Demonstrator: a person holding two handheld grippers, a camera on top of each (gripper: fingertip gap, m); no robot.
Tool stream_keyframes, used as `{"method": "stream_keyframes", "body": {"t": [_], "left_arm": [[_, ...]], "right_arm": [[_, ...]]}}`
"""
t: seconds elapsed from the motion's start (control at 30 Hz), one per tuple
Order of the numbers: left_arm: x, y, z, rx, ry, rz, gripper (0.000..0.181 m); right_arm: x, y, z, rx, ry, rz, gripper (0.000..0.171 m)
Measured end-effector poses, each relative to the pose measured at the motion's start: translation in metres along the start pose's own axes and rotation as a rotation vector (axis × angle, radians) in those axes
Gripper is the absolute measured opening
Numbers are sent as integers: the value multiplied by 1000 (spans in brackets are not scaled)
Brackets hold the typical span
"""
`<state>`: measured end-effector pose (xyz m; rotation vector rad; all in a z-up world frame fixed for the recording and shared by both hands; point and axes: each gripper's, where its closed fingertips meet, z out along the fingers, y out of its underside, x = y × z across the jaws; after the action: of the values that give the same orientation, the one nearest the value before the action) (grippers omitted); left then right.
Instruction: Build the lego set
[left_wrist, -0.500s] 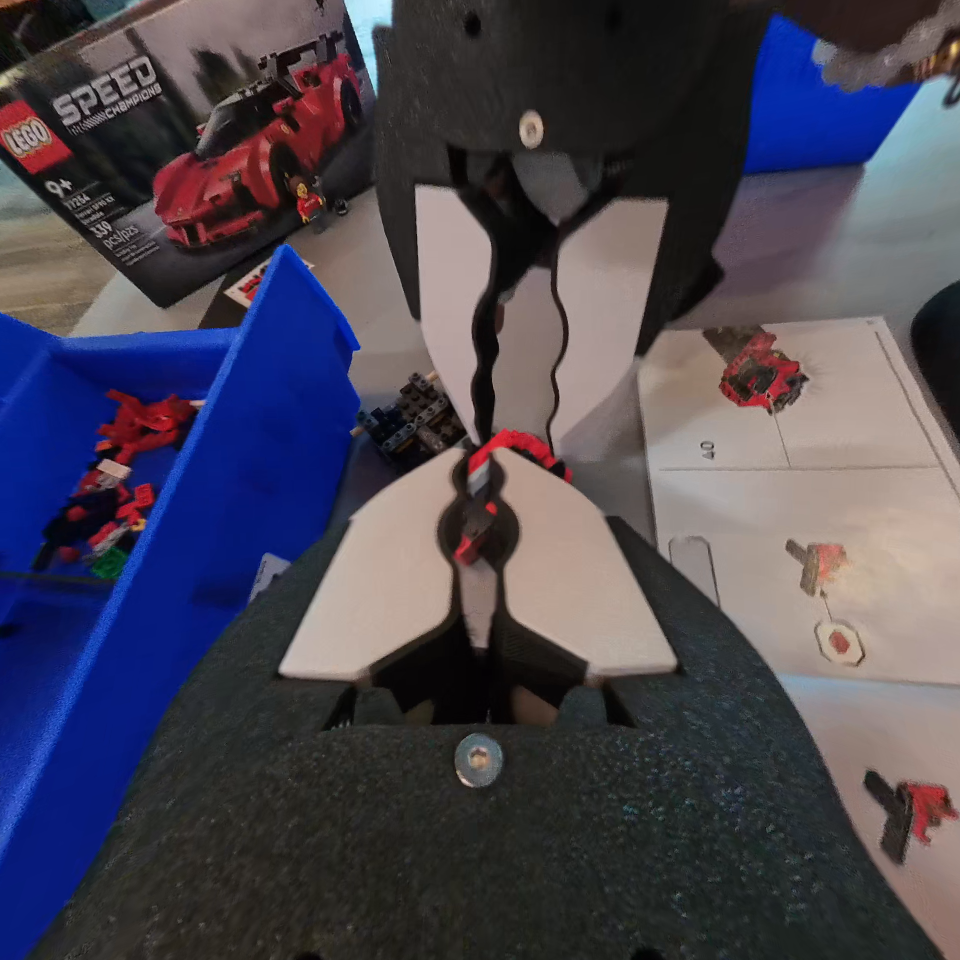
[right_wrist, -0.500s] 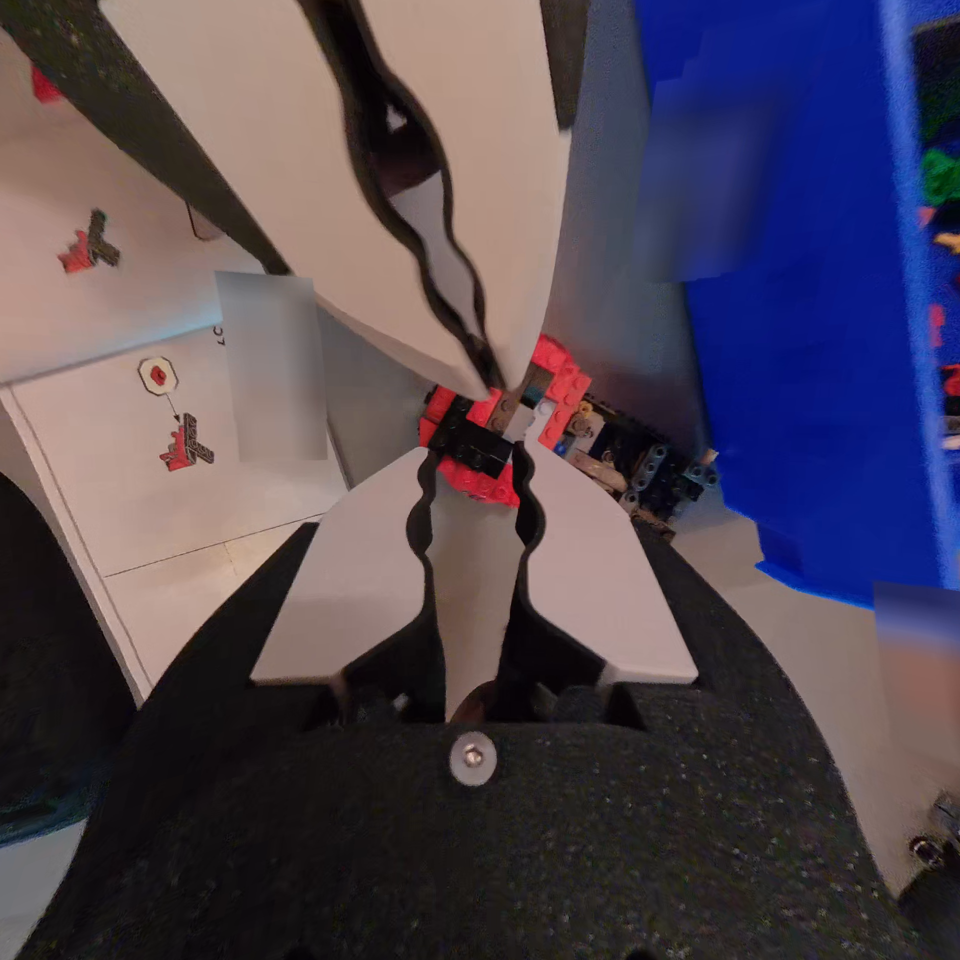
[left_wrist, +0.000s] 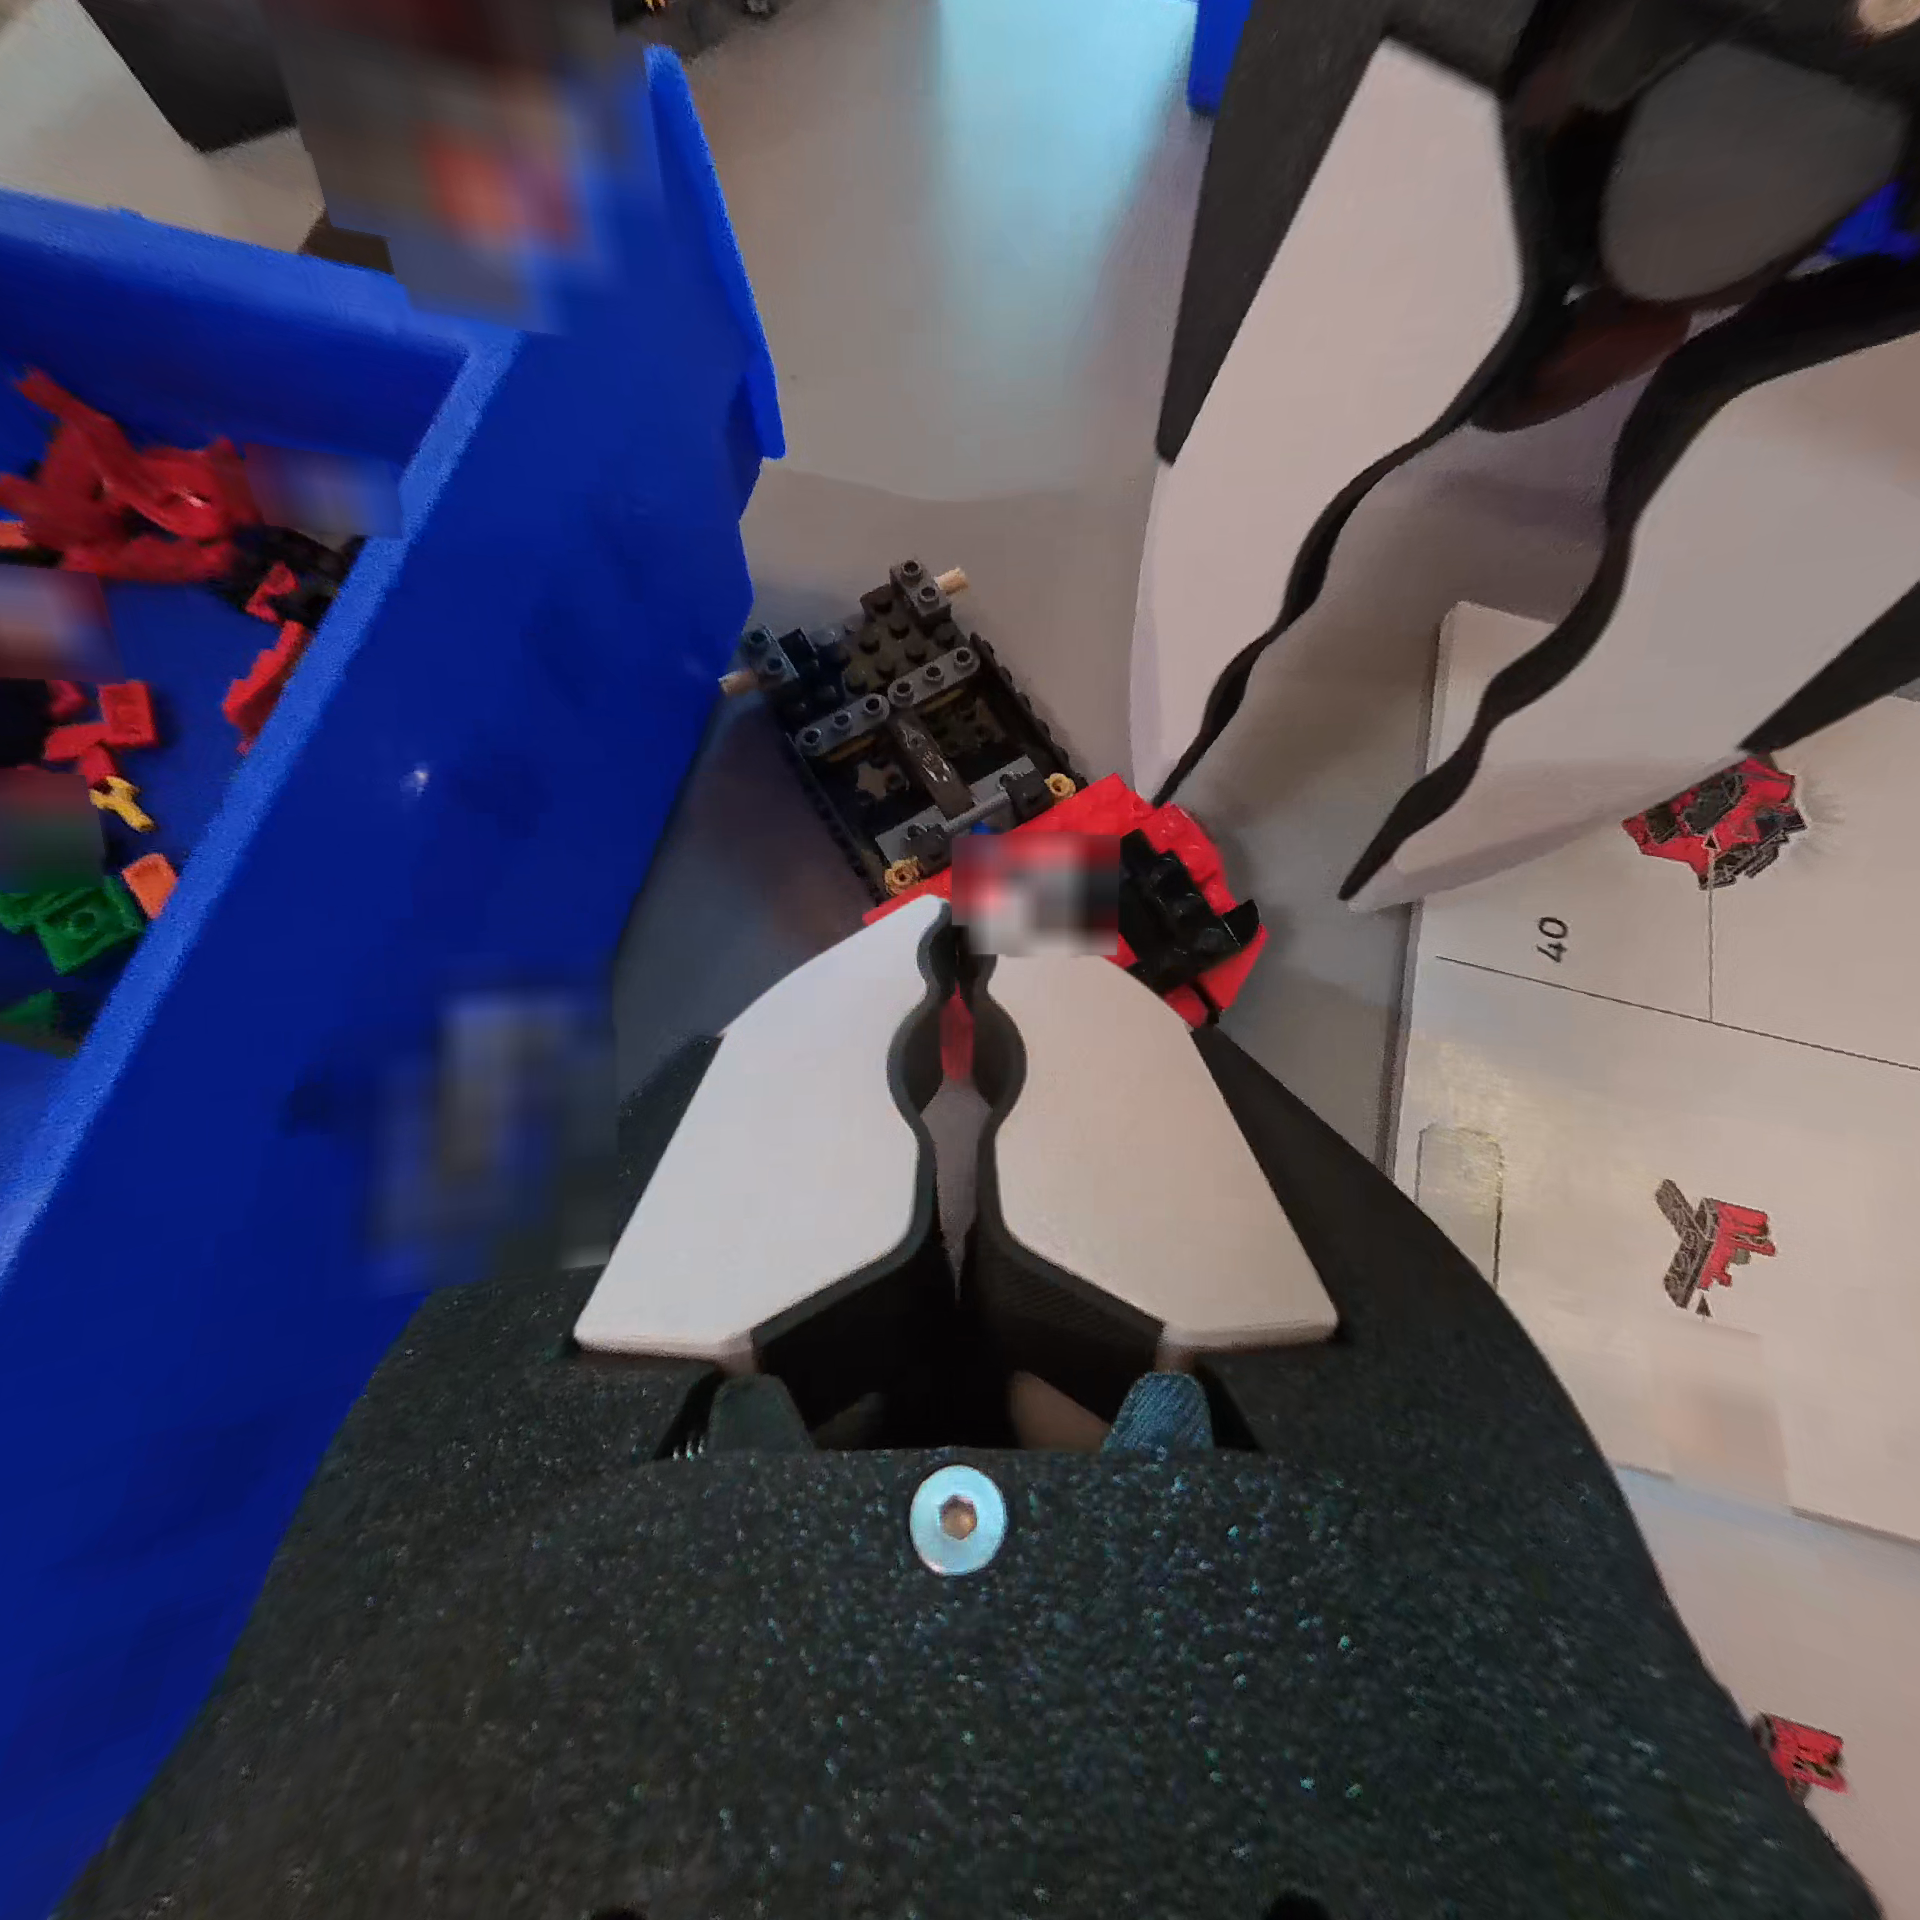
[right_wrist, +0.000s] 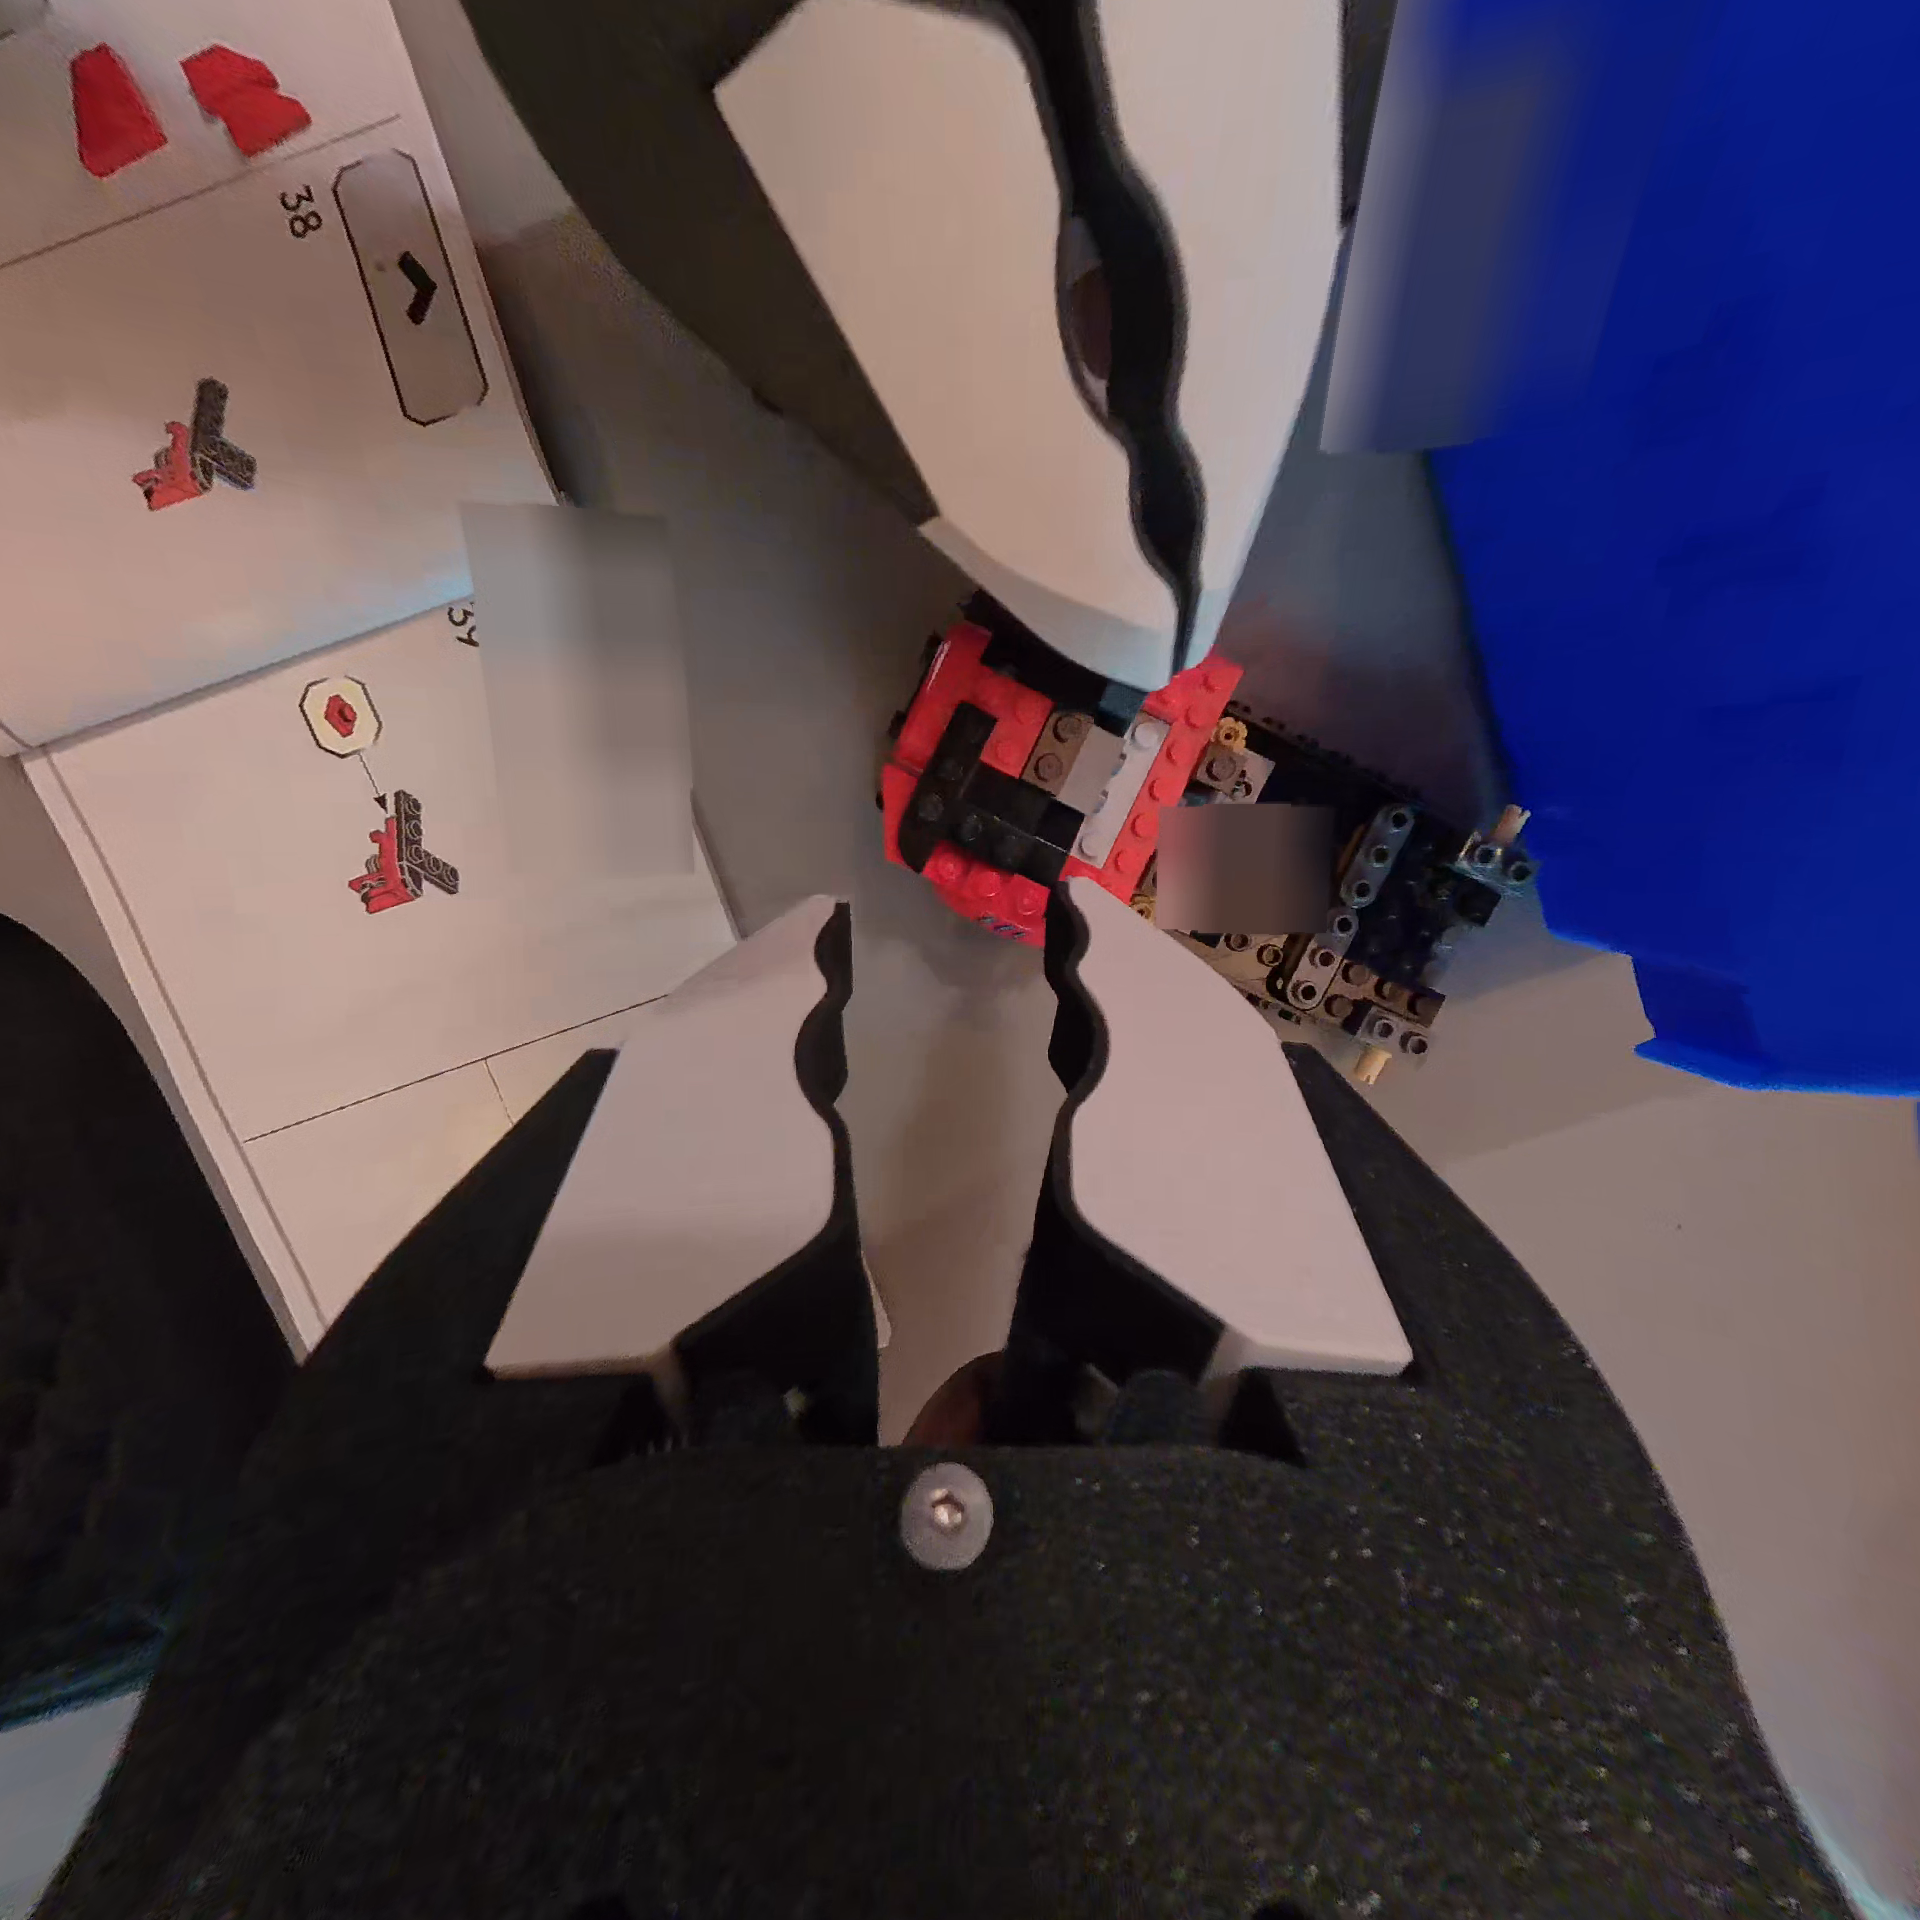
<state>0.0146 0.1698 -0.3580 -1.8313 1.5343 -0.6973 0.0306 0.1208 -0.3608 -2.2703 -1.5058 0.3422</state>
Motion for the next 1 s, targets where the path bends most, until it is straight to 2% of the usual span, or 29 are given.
{"method": "stream_keyframes", "body": {"t": [0.23, 0.37, 0.43, 1.0], "left_arm": [[3, 8, 8, -75, 7, 34, 0], [3, 8, 8, -60, -6, 54, 0], [3, 8, 8, -58, -8, 62, 0], [4, 9, 7, -56, -18, 109, 0]], "right_arm": [[4, -7, 0, 31, 7, 7, 32], [6, -15, 4, 61, -7, 8, 7], [7, -15, 8, 47, -5, 1, 1], [0, -13, 13, -3, 5, -26, 1]]}}
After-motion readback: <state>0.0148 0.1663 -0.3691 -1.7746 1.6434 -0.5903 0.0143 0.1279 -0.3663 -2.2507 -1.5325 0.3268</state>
